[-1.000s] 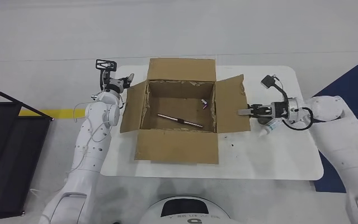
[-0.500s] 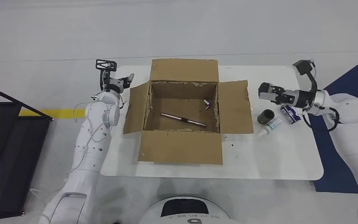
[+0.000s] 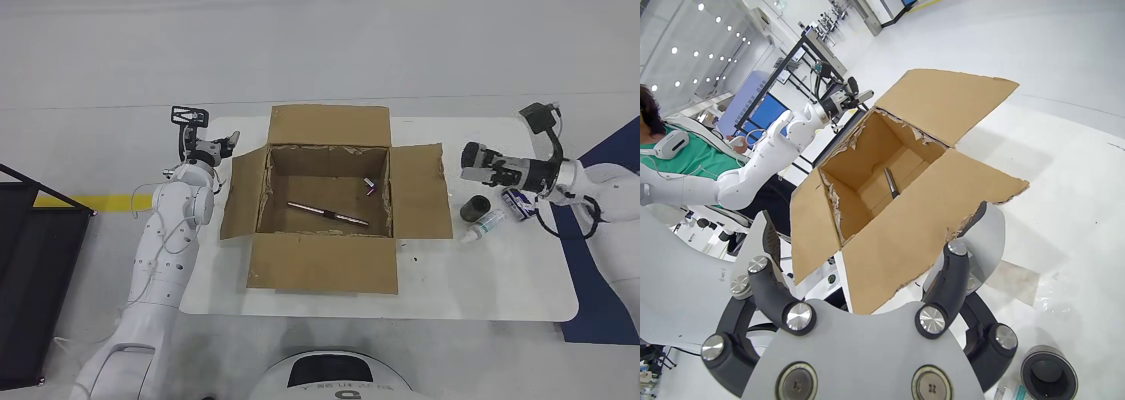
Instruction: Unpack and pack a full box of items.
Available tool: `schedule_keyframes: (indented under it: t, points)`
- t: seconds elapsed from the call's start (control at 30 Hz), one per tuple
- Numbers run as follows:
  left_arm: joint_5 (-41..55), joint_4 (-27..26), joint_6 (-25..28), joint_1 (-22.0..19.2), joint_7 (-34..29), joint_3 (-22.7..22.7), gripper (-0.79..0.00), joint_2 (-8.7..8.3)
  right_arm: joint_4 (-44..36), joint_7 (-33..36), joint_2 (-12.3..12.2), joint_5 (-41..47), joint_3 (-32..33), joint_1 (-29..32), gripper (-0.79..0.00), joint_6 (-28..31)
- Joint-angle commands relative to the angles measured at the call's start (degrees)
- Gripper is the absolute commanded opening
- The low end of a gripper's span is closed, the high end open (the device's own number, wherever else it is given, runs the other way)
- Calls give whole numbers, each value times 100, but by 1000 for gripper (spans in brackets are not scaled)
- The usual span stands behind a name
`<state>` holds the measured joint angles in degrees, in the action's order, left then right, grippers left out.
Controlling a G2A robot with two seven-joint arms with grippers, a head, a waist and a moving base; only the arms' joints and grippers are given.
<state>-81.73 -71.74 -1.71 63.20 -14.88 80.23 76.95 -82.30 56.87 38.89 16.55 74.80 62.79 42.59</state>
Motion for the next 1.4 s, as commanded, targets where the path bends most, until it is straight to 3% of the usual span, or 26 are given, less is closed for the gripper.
schedule_keyframes:
  t: [0.0, 0.13, 0.27, 0.4, 0.77, 0.87, 0.97, 1.03, 1.13, 1.2, 1.37]
  points:
    - [0, 0, 0, 0, 0, 0, 0, 0, -631, 90, 6, -1000, -84, -177, 0, -315]
    - [0, 0, 0, 0, 0, 0, 0, 0, -1572, 110, 133, -1969, -654, -694, 0, -829]
    - [0, 0, 0, 0, 0, 0, 0, 0, -1743, 303, 417, -2767, -1707, -1530, 0, -1506]
    - [0, 0, 0, 0, 0, 0, 0, 0, -1422, 508, 821, -3160, -2832, -2388, 0, -1955]
    - [0, 0, 0, 0, 0, 0, 0, 0, -1376, 492, 821, -3155, -2835, -2366, 0, -1983]
    - [0, 0, 0, 0, 0, 0, 0, 0, -1333, 782, 940, -3457, -3210, -2511, 0, -2112]
    - [0, 0, 0, 0, 0, 0, 0, 0, -1030, 934, 1246, -3605, -3806, -3005, -18, -2174]
    - [0, 0, 0, 0, 0, 0, 0, 0, -690, 1112, 1524, -3842, -4303, -3396, -194, -2320]
    - [0, 0, 0, 0, 0, 0, 0, 0, -302, 1511, 2019, -4558, -5124, -3894, 0, -2926]
    - [0, 0, 0, 0, 0, 0, 0, 0, 36, 1392, 2337, -4515, -5457, -4063, 0, -2845]
    - [0, 0, 0, 0, 0, 0, 0, 0, 984, 1180, 3018, -4354, -5994, -4281, -289, -2470]
